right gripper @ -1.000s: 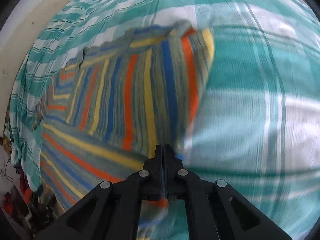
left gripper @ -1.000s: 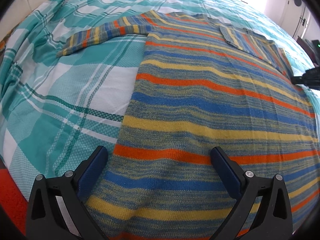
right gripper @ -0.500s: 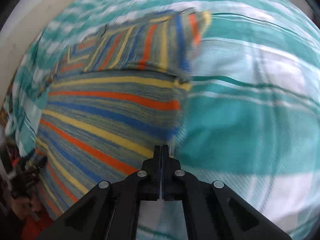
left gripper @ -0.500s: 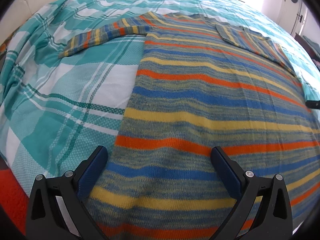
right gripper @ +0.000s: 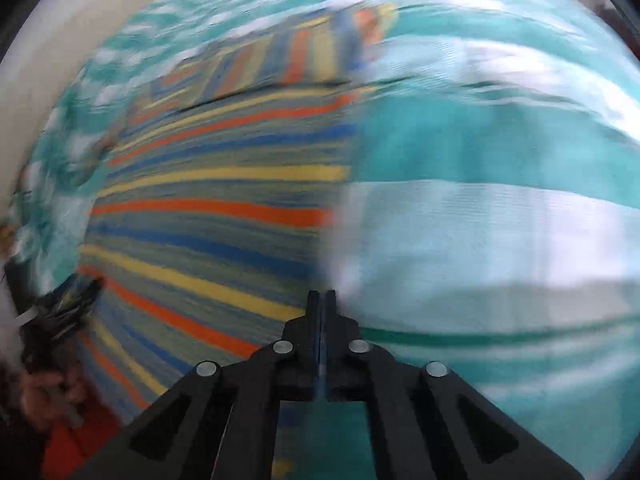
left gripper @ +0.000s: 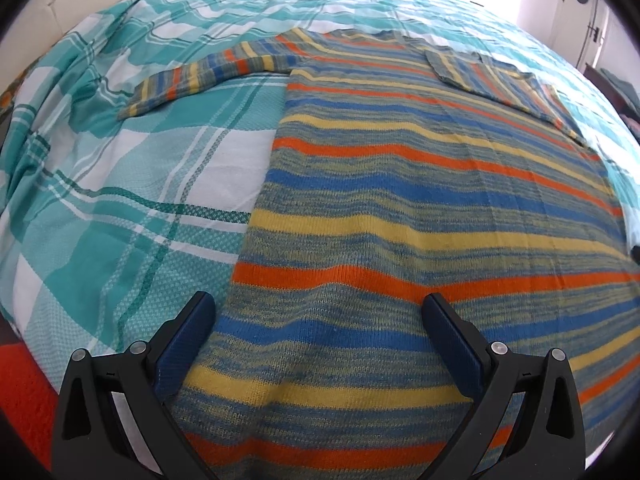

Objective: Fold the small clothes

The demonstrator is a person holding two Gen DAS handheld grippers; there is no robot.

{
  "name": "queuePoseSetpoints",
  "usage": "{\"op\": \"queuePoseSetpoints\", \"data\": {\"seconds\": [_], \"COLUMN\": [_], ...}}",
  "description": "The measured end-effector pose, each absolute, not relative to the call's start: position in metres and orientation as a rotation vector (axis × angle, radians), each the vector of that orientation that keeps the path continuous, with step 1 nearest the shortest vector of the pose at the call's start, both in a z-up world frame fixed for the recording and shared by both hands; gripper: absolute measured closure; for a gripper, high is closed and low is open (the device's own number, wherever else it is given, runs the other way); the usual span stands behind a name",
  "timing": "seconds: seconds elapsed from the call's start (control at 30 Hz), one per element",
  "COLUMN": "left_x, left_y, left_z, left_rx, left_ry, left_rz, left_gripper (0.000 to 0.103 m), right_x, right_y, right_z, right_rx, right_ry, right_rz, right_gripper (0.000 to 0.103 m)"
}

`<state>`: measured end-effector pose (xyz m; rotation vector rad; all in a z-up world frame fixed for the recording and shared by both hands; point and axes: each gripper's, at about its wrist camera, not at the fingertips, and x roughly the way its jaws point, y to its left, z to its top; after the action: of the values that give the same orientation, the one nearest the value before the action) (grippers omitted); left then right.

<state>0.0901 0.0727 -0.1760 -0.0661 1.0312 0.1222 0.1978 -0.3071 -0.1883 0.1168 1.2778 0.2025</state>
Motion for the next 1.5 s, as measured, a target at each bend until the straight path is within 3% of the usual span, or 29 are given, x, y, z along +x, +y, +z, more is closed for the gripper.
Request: {"op": "queuePoseSetpoints", "data": {"seconds": [0.17,0.33,0.5,0.8,1.07,1.33,1.4,1.5], "left_x": [0.093,0.093,0.092,0.089,0.156,0.242,0.251,0.262], "left_y": [0.074,0.075,0.085,0.108,0.213,0.354,0.363,0.366], "left_z": [-0.177,-0.176,-0.167,-0.133,-0.108,-0.161,-0.175,-0.191], "left_rx": [-0.075,-0.081,-0.141,-0.325,-0.444,-0.808,-0.826,-0.817], "left_ry": [1.046,1.059,1.090,0.989,0.967,0.986,0.997,1.025], "left_rz": [0.120,0.098,0.055,-0.011,0.020,0.232,0.280,0.327], "left_gripper": [0.000,0.000,0.001,0.002,0.001,0.002,0.004,0.017], "right_x": [0.173,0.151,0.134,0.123,0.124,0.124,0.124,0.125], "right_y": [-0.294,-0.263,-0.269,-0.271,-0.268,-0.265,-0.265,-0.265], "right_z": [-0.141,-0.176,-0.190,-0.197,-0.197,-0.197,-0.197,-0.197], "right_rx": [0.156,0.096,0.128,0.139,0.132,0.110,0.109,0.111], "right_ry": [1.120,1.241,1.239,1.213,1.207,1.209,1.211,1.214], "right_rz": [0.324,0.418,0.394,0.410,0.411,0.406,0.405,0.405], "right_gripper": [0.095,0.080,0.080,0.079,0.079,0.078,0.078,0.078]}}
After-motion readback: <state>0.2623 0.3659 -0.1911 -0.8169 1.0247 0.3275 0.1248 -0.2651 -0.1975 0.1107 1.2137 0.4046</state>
